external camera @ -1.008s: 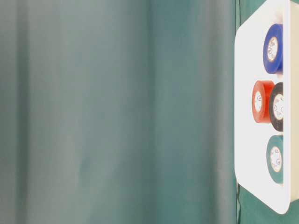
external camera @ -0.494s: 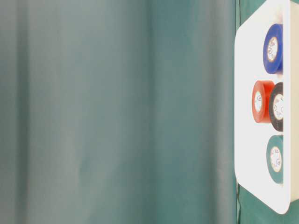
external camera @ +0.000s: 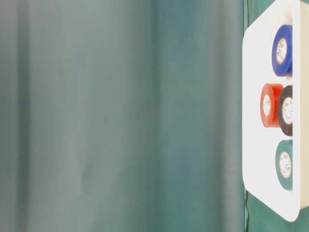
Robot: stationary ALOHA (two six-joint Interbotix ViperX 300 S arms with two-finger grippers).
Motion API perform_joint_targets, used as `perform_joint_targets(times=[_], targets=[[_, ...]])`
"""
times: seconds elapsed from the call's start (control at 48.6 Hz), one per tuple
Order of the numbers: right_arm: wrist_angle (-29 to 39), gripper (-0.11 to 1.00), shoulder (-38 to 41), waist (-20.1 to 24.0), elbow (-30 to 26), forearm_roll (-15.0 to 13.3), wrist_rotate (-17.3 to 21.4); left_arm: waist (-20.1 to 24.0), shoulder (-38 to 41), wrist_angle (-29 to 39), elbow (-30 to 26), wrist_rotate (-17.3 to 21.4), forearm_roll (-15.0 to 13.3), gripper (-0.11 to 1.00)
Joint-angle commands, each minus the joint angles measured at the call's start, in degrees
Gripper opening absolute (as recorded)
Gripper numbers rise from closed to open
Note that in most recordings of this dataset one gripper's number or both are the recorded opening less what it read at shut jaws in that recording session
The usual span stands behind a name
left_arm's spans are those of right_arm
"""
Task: Put the tape into the white case with the left arm.
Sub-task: 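Move the left gripper toward the yellow tape roll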
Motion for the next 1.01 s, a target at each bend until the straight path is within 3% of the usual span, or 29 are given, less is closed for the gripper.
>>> perform_joint_targets(times=[0.0,0.329,0.988], targets=[[-0.5,-0.09,0.3,0.0,-0.6,0.0,0.1,-0.2,1.8,-1.2,-1.8,0.4,0.1,0.94],[-0.4,-0.09,0.3,0.0,-0.6,0.0,0.1,-1.1,14.1,-3.2,-9.3,3.3,0.1,0.94],[-0.4,-0.09,0.3,0.0,-0.6,0.0,0.1,-6.0,32.7,-2.7,-30.6,2.9,0.0,0.94]])
